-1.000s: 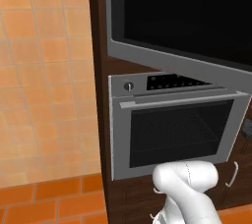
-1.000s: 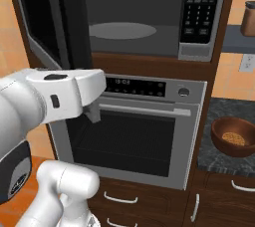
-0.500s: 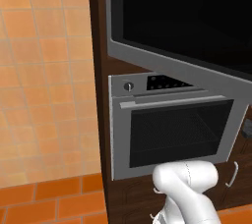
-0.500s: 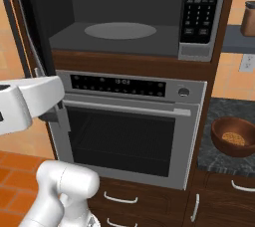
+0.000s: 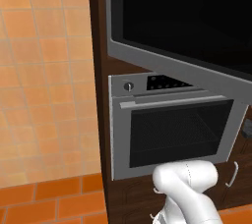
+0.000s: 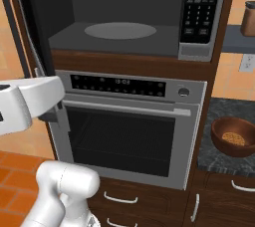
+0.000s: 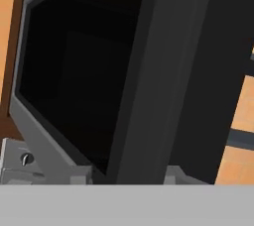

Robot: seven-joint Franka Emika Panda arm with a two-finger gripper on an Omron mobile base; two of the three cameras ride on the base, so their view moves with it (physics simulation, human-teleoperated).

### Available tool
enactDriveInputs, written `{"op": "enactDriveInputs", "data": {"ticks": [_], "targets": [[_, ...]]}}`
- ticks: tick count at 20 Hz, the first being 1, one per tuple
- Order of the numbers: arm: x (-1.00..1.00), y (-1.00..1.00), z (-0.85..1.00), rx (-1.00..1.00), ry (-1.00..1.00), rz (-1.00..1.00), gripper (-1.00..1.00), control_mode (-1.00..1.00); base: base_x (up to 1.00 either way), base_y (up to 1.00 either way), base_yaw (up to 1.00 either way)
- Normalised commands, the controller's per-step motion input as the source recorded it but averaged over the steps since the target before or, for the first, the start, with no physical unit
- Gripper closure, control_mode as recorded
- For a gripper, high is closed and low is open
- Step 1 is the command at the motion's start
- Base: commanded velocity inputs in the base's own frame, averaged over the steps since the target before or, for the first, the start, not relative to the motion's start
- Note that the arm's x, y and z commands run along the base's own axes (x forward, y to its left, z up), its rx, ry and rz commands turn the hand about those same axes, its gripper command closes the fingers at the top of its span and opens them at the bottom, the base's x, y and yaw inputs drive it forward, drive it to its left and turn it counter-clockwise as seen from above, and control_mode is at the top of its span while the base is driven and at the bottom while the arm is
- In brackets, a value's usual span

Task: Open the microwave, place the bowl with waffle inside the microwave, then close the microwave door and turn it on.

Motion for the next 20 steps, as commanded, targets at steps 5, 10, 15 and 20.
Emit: {"op": "enactDriveInputs", "data": {"ticks": [5, 10, 15, 20], "targets": [[-0.54, -0.22, 0.00, 0.01, 0.00, 0.00, -1.00, -1.00, 0.00, 0.00, 0.00], [-0.68, -0.83, 0.06, 0.01, -0.01, 0.00, -1.00, -1.00, 0.00, 0.00, 0.00], [0.49, -0.85, 0.02, 0.12, 0.02, 0.24, -1.00, -1.00, 0.00, 0.00, 0.00], [0.54, -0.50, -0.12, 0.11, 0.00, 0.46, -1.00, -1.00, 0.00, 0.00, 0.00]]}}
